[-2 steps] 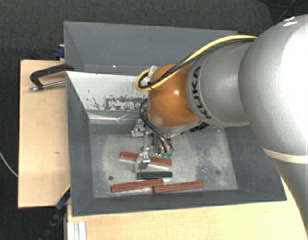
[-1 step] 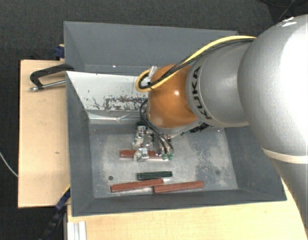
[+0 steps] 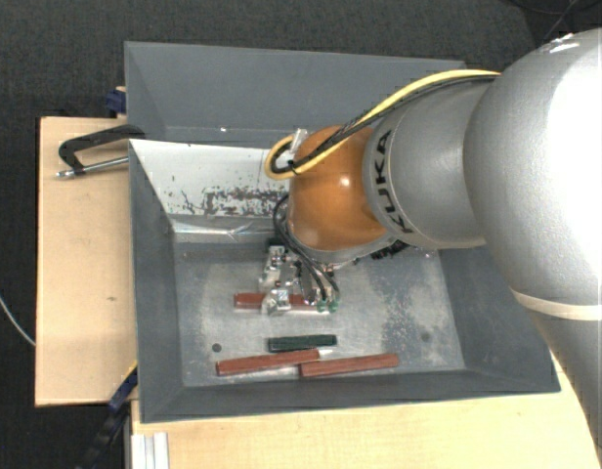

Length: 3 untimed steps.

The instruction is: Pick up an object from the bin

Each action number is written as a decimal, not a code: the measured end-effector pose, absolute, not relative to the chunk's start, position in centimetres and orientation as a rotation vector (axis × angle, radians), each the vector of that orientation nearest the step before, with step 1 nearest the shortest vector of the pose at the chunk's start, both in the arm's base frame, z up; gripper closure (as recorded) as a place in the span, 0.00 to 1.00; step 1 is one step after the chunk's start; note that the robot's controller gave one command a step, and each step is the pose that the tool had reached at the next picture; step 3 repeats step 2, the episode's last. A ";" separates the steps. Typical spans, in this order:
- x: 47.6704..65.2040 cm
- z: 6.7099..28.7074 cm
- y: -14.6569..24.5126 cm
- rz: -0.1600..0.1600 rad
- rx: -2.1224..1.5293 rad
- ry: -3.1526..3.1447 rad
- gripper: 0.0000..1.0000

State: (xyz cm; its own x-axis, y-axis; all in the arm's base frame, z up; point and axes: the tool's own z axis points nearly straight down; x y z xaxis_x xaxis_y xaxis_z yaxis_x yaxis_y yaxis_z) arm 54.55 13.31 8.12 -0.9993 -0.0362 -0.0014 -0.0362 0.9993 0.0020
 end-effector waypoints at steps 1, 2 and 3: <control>54.5 8.1 13.3 0.003 -0.057 3.140 1.00; 51.3 29.2 14.0 0.003 0.012 3.140 1.00; 51.3 29.2 14.0 0.003 0.012 3.140 1.00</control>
Offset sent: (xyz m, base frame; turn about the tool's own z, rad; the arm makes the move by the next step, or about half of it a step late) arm -0.0368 0.0065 0.2375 0.0504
